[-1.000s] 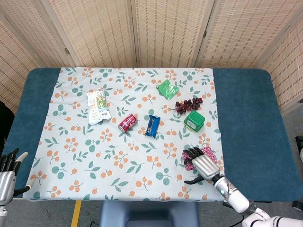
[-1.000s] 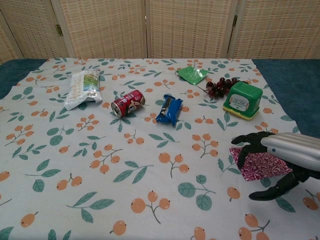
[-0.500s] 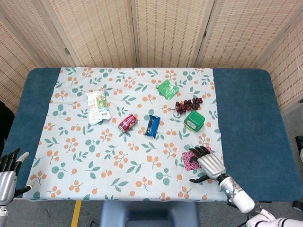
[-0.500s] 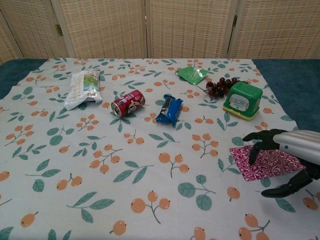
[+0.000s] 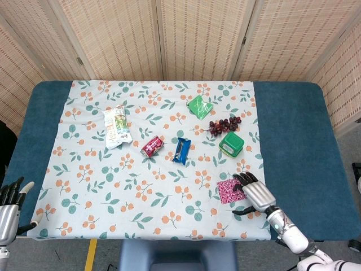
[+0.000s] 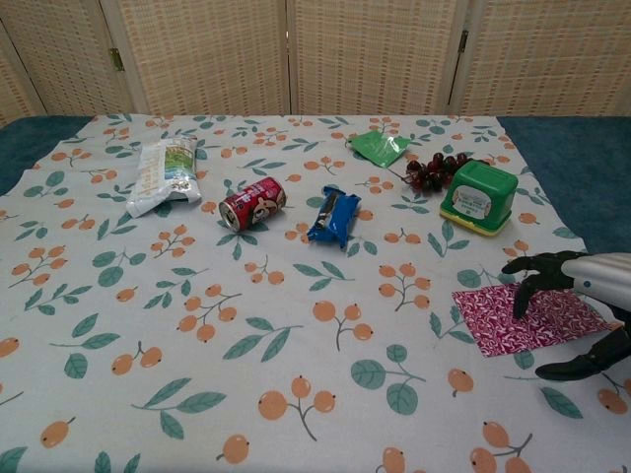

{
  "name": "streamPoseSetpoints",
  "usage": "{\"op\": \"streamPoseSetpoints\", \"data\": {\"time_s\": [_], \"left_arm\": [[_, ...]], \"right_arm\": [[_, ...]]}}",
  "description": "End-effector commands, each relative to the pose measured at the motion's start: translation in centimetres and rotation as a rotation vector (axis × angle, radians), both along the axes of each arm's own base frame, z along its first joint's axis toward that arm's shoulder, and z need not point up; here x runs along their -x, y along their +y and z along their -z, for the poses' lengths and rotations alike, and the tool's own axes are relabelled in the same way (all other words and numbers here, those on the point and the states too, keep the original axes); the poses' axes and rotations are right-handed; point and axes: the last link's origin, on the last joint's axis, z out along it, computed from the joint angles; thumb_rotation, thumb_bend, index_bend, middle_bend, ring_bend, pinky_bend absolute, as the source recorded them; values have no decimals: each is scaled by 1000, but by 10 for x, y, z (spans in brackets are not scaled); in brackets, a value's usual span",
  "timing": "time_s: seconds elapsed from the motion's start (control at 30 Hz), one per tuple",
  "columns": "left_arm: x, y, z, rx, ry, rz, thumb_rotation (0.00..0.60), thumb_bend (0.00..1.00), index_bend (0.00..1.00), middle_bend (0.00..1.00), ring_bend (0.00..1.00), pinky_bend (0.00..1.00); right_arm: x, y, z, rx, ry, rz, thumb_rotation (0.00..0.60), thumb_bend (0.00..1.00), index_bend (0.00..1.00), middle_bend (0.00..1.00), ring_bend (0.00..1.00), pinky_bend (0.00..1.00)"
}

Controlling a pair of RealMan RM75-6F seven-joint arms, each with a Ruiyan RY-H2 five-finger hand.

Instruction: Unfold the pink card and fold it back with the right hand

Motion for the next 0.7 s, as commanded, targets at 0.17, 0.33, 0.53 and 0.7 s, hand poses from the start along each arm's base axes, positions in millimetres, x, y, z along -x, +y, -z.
{"op": "streamPoseSetpoints", "data": {"time_s": [0.17,0.33,0.53,0.7], "left_arm": [[0,0,1,3,0,-1,600,284,168,22,60,0],[0,0,1,4,0,1,600,284,167,22,61,0],[2,-1,0,3,1,-7,600,284,168,22,60,0],[3,-2,1,4,1,-13,600,284,168,22,61,0]], "right_arm": [[3,1,-5,13,-4,11,330,112,332,98,0,0],[-9,3,4,-16,-26,-28,331,113,332,98,0,0],[-16,2,15,-43,-30,-46,332,113,332,98,0,0],[-11,0,12,-32,-16,-30,330,113,332,98,0,0]]}}
